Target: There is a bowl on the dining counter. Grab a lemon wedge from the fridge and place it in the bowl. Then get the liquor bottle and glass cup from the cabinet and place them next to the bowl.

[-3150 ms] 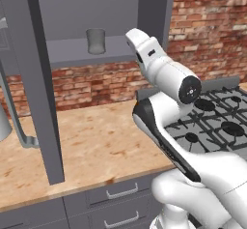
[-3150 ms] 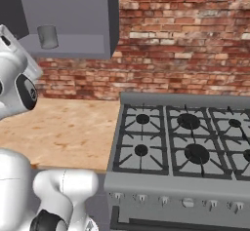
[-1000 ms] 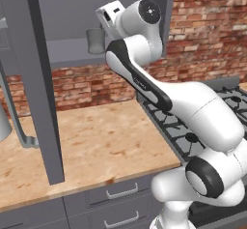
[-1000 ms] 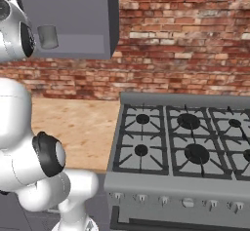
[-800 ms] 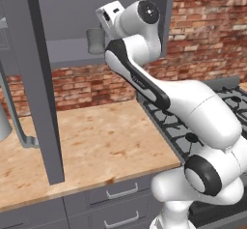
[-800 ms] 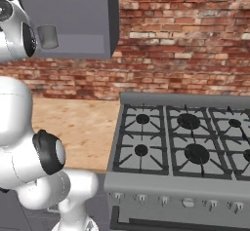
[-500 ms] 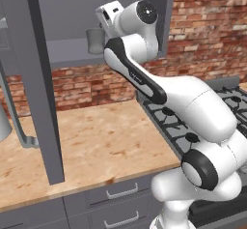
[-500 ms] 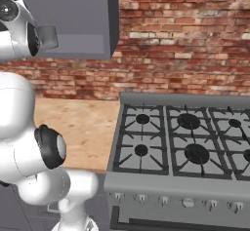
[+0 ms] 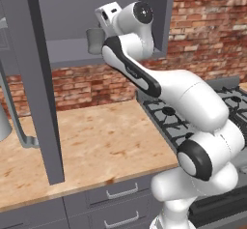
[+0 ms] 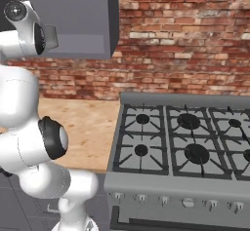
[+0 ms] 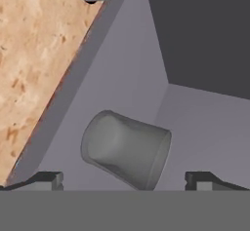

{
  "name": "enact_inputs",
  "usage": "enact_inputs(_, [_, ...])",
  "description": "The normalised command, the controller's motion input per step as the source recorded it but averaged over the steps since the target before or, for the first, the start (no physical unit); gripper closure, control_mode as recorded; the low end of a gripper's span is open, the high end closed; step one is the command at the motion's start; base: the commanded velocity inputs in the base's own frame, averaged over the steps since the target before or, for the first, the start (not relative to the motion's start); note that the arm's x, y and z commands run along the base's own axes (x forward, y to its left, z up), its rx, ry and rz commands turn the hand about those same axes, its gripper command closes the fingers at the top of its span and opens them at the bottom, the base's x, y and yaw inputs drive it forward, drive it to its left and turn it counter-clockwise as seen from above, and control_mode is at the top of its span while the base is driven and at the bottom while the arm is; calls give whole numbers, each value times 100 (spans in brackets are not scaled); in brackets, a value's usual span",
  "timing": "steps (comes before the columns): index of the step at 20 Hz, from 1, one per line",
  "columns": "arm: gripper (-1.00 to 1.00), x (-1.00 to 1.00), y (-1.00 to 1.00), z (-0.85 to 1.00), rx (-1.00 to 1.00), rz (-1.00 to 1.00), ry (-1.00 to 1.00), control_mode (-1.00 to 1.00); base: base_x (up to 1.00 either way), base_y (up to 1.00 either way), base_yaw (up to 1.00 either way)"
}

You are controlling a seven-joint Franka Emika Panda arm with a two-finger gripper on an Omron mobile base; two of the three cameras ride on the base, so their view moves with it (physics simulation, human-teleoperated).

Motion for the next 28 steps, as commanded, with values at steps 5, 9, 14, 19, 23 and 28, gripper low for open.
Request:
enact_inputs(5, [-100, 31, 0, -7, 0, 0, 2, -100, 0, 0, 0])
enact_inputs(9, [-100, 27, 5, -7, 0, 0, 0, -100, 0, 0, 0])
enact_inputs(14, [-100, 28, 6, -6, 0, 0, 0, -100, 0, 0, 0])
enact_inputs(19, [-100, 31, 6, -5, 1, 0, 0, -100, 0, 0, 0])
enact_inputs(23, [-100, 30, 3, -4, 1, 0, 0, -100, 0, 0, 0])
enact_inputs(28, [-100, 7, 1, -8, 0, 3, 0, -100, 0, 0, 0])
